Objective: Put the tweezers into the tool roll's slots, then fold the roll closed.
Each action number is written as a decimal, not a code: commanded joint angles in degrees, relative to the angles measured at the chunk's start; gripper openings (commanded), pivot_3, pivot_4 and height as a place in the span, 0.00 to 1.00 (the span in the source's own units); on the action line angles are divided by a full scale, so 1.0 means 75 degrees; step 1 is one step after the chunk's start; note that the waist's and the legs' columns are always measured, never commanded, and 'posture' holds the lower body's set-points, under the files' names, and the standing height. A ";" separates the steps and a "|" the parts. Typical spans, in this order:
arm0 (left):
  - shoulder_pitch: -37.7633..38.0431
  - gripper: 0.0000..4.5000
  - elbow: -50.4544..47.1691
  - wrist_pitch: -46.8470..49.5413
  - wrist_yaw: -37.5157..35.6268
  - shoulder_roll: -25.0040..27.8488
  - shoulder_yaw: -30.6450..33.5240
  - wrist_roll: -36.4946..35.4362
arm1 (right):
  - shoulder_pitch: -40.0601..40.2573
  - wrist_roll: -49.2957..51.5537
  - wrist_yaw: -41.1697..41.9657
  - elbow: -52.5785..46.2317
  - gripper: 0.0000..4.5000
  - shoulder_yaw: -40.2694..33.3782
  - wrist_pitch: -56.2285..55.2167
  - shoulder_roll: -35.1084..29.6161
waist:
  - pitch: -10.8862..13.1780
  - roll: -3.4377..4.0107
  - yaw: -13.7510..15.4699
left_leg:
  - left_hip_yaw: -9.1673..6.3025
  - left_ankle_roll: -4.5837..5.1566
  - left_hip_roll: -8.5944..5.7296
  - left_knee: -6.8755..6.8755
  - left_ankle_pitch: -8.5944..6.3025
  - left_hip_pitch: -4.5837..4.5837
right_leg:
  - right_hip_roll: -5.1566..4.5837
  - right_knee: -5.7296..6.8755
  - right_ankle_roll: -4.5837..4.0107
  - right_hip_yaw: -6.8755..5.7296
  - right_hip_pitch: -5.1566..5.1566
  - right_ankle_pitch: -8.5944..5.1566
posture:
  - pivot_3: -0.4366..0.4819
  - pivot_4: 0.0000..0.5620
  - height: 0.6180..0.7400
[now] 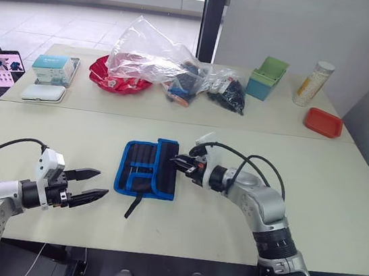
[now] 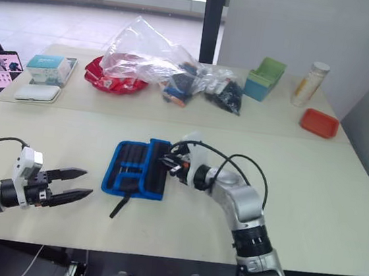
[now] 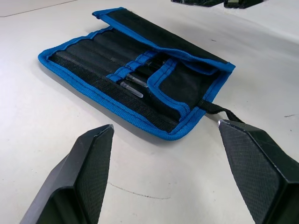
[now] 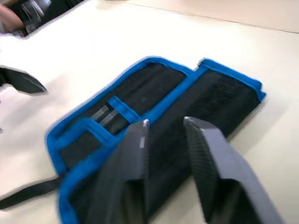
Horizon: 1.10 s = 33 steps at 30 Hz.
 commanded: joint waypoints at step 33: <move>-0.1394 0.84 -0.0211 0.4486 0.2641 -0.1288 0.0298 -0.1731 | -0.0155 -0.1915 0.0102 0.1004 0.00 0.0665 -0.0760 0.0199 | -0.0005 0.0001 0.0178 | -0.0005 -0.0008 -0.0005 0.0009 0.0005 0.0038 | -0.0002 0.0016 -0.0001 0.0001 0.0033 0.0001 | 0.48 0.27 1.00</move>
